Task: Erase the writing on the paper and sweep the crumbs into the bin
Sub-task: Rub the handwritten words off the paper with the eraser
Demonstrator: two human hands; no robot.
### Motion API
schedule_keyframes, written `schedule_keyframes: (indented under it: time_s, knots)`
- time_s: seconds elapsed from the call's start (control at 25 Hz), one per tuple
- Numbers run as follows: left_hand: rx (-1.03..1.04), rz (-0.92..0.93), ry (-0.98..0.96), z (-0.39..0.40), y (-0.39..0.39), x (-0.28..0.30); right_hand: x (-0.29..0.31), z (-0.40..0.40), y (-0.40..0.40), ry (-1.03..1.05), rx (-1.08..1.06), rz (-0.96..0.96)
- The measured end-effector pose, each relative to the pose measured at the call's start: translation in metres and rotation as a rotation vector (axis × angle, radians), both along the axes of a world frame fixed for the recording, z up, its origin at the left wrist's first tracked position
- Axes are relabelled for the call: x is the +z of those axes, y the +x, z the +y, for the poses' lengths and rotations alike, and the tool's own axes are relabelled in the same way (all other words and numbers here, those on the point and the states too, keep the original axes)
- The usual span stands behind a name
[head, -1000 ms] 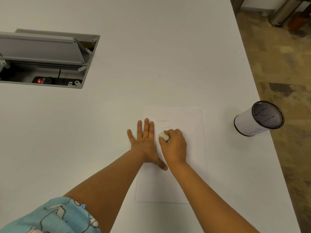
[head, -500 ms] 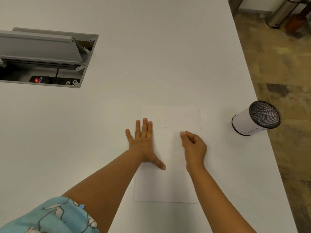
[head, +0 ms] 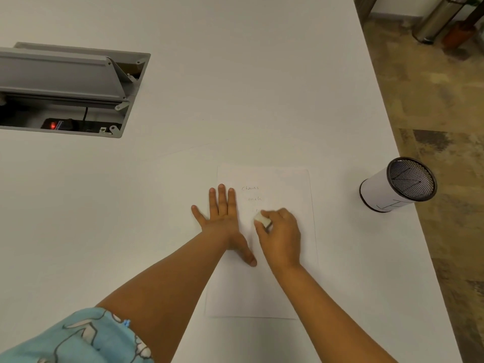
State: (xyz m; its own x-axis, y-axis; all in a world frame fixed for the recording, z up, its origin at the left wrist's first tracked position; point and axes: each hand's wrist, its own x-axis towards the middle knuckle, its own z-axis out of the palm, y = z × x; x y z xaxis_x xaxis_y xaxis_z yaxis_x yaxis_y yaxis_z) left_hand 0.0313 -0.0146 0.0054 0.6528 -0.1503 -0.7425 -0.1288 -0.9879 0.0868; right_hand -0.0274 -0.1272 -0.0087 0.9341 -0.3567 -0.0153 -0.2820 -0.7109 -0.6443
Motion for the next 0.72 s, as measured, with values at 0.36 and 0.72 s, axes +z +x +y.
schedule_keyframes:
  time_s: [0.36, 0.72]
  knots:
    - [0.013, -0.003, -0.017, 0.002, -0.002, -0.001, -0.007, 0.008, -0.014, 0.048, -0.073, -0.018]
    - [0.002, 0.014, -0.003, 0.001, 0.001, 0.000, -0.003, 0.005, -0.009, 0.057, -0.095, 0.029]
